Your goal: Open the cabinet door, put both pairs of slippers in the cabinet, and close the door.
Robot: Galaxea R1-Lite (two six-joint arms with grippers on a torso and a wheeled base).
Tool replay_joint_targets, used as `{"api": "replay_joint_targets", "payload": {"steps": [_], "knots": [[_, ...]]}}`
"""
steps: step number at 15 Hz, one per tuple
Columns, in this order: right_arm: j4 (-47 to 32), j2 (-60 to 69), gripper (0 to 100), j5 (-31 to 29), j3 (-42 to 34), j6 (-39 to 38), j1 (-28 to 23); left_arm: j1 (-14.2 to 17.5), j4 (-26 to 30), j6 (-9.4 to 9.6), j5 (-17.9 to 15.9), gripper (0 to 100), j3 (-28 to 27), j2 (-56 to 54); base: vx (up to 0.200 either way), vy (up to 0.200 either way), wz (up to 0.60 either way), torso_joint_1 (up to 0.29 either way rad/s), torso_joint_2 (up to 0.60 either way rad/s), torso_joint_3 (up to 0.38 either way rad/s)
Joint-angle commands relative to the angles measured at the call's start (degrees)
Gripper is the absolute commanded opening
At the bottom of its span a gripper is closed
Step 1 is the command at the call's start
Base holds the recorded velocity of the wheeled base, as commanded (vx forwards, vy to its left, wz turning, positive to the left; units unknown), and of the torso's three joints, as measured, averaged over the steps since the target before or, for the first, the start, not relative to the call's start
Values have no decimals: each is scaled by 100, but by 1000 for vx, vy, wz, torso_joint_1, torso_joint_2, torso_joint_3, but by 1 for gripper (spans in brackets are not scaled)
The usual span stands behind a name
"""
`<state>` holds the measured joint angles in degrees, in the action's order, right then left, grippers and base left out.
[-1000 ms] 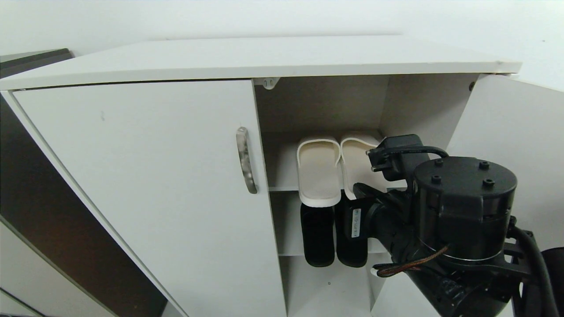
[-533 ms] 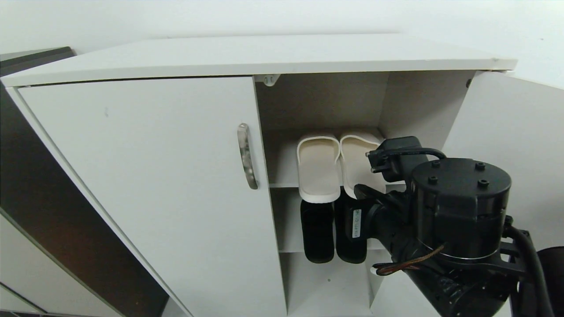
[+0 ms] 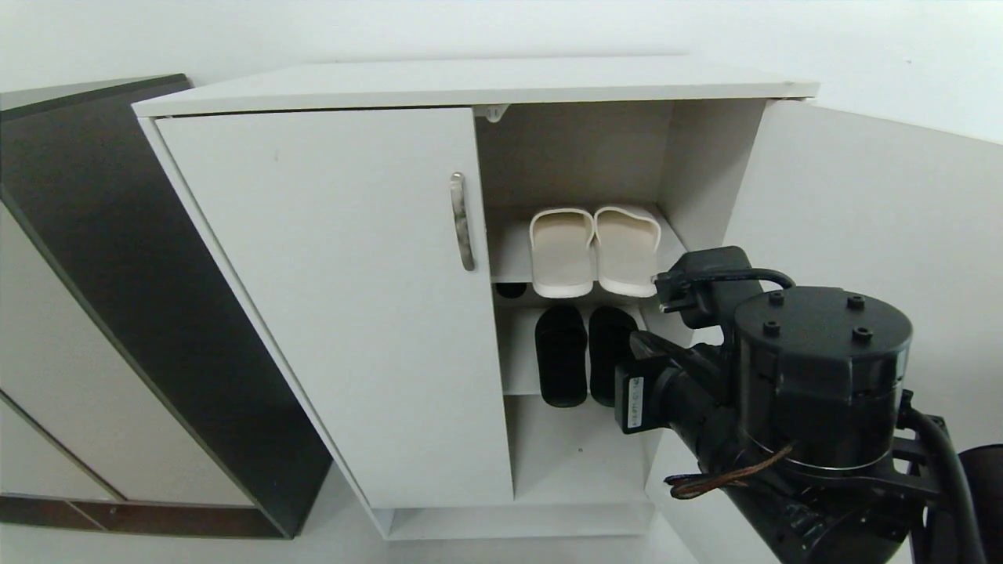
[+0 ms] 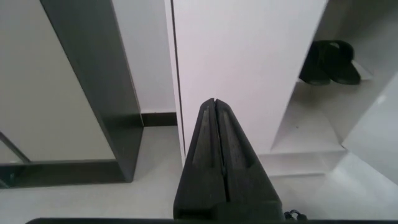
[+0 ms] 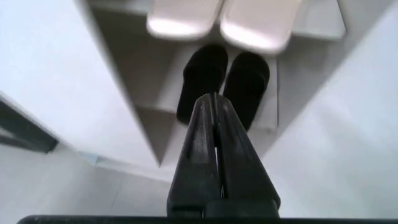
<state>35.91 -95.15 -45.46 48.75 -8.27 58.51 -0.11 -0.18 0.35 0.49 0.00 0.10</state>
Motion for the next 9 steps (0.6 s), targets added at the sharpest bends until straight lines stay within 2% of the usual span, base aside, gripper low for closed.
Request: {"api": "replay_joint_targets", "payload": {"steps": [1, 9], "knots": [[-5, -21, 0, 2, -6, 0, 2, 2, 1, 0, 4, 0, 0, -1, -200, 0, 0, 2, 2, -2], [126, -127, 0, 2, -120, 18, -33, 2, 1, 0, 4, 0, 0, -1, -200, 0, 0, 2, 2, 5]]}}
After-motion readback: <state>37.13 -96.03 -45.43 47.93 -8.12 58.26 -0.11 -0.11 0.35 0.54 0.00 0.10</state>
